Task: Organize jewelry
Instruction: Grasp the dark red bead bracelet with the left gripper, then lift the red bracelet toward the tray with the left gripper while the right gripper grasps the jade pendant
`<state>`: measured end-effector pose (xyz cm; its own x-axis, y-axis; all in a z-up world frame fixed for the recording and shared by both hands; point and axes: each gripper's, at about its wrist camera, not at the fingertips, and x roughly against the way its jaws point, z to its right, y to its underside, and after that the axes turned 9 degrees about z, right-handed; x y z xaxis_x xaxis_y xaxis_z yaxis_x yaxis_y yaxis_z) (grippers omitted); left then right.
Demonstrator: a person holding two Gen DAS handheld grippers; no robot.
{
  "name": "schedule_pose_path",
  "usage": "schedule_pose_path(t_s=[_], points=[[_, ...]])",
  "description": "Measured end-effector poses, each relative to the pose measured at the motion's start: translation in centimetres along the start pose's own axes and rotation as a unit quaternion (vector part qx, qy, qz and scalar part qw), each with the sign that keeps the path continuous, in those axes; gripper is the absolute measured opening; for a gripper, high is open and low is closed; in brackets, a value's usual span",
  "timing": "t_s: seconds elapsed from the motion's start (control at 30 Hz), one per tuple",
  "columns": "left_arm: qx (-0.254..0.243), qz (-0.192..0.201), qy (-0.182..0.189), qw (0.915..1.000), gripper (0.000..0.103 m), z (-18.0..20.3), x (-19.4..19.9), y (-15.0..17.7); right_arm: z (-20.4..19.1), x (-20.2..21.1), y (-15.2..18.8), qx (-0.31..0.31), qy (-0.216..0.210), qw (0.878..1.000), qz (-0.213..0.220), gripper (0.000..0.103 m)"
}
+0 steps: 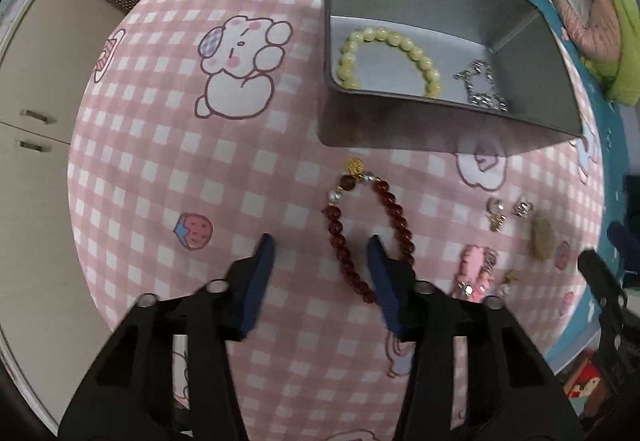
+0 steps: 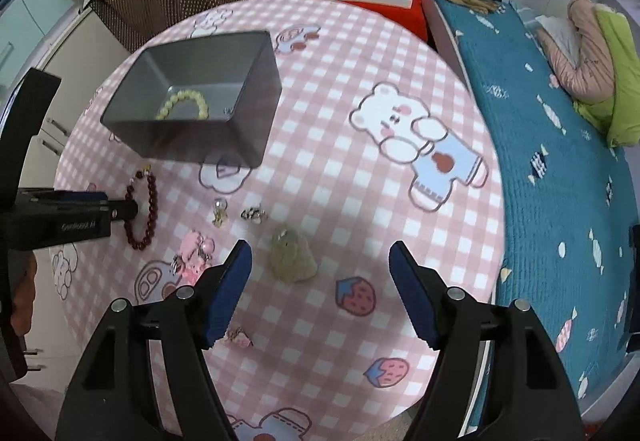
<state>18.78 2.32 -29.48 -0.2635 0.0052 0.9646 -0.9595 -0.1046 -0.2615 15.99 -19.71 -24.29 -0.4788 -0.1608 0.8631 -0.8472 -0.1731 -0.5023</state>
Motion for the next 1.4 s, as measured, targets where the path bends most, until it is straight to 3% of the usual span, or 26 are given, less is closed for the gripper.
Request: schedule_pose_path(t_s=[0.07, 0.23, 0.63, 0.77, 0.93, 1.13, 1.4], points=[[-0.008, 0.017, -0.009, 0.9998, 0.040, 0.2, 0.1, -0.1, -0.3, -0.5, 0.2, 0.005, -0.002, 1.000, -0.009, 0.068], [-0.042, 0.036, 0.001, 0.9985, 0.008, 1.4, 0.3, -0.6, -0.7, -1.5, 0.6, 0.010, -0.004, 1.000, -0.023, 0.068], [0.039, 0.017, 0.079, 0.9960, 0.008, -1.8, 2.0, -1.7, -0.6, -4.1, 0.6, 0.012, -0.007, 0.999, -0.037, 0.065], [0.060, 0.017, 0.085, 0.9944, 0.008, -2.9, 3.3, -2.2, -1.4, -4.8, 0.9, 0.042, 0.006, 0.998, -0.039, 0.055], [0.063, 0.032, 0.090, 0.9935, 0.008, -3.3, 5.2, -2.7, -1.4, -4.4, 0.8, 0.040, 0.002, 0.999, -0.020, 0.027], [0.063, 0.041, 0.090, 0.9931, 0.008, -3.4, 7.1, -1.5, 0.2, -4.2, 0.8, -0.009, -0.029, 0.999, -0.017, 0.027], [0.060, 0.059, 0.102, 0.9913, 0.008, -2.1, 9.0, -1.8, 1.4, -2.9, -0.3, -0.029, -0.032, 0.999, 0.002, 0.027]])
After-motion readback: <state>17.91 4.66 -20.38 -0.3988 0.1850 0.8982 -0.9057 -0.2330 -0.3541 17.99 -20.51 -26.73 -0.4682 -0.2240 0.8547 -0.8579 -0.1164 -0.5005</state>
